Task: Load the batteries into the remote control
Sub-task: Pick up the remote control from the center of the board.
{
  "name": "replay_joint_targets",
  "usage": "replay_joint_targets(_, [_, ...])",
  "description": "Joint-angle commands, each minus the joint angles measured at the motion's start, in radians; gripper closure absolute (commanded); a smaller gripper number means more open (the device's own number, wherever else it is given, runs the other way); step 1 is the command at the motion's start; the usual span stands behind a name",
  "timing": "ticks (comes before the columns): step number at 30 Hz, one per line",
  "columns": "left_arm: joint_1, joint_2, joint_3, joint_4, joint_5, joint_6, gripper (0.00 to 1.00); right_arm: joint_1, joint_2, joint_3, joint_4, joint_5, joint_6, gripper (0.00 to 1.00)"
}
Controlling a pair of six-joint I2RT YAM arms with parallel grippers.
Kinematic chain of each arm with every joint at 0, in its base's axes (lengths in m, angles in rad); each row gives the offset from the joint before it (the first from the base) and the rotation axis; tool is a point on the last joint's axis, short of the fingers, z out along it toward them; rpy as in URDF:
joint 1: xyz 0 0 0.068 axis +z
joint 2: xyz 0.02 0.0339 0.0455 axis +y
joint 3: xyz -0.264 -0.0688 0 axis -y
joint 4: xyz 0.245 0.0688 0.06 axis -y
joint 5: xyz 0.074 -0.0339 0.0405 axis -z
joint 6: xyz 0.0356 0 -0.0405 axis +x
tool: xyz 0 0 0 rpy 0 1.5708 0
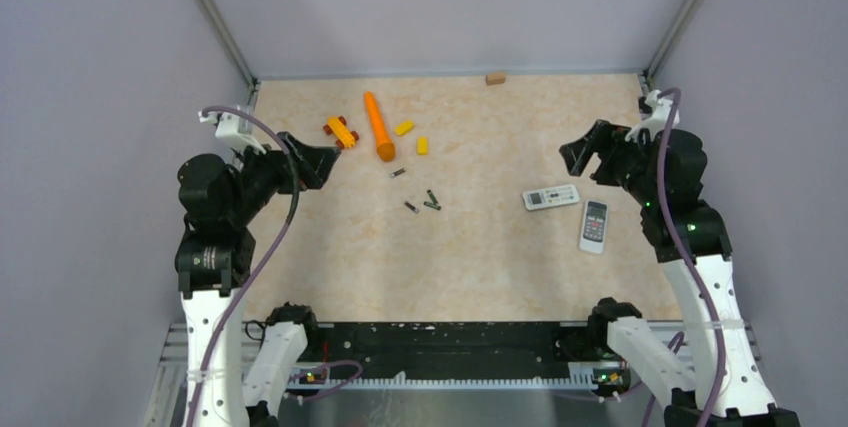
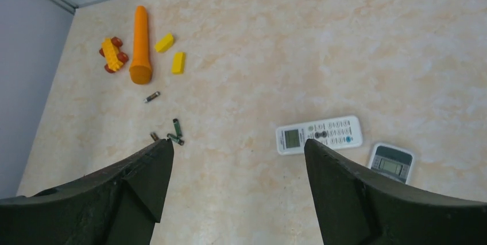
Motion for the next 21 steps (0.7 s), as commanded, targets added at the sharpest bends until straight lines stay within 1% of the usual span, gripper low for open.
replay_joint_targets(1, [0.004, -0.028, -0.06, 0.084, -0.007, -0.019, 0.01, -0.012, -0.018, -0.058, 0.049, 0.033, 0.018, 0.13])
replay_joint_targets(9, [0.004, -0.036, -0.101, 0.066, -0.062, 0.011, 0.01, -0.011, -0.007, -0.191, 0.11, 0.157, 0.05, 0.13])
replay_joint_targets(16, [0.004, -0.058, -0.131, 0.065, -0.093, 0.013, 0.01, -0.011, -0.009, -0.273, 0.072, 0.36, 0.02, 0.12])
replay_joint_targets(21, [0.003, -0.076, -0.138, 0.059, -0.104, 0.014, 0.01, -0.01, 0.009, -0.295, -0.018, 0.567, 0.045, 0.1])
